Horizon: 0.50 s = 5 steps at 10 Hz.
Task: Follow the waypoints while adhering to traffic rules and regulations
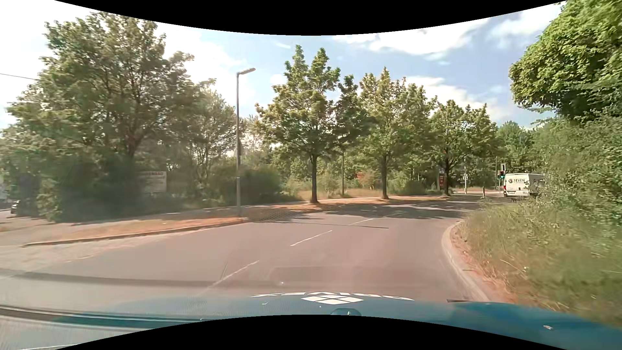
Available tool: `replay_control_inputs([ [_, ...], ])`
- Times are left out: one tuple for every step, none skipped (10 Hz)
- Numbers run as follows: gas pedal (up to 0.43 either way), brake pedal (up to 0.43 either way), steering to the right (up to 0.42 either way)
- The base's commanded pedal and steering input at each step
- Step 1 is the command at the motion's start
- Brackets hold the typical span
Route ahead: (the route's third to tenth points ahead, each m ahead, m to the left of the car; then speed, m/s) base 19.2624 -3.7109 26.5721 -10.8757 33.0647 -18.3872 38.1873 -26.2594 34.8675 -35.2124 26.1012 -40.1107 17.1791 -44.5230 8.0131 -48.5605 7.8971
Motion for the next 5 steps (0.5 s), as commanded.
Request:
replay_control_inputs([
  [0.039,0.0,0.15],
  [0.0,0.0,0.152],
  [0.0,0.0,0.152],
  [0.0,0.0,0.15],
  [0.079,0.0,0.148],
])
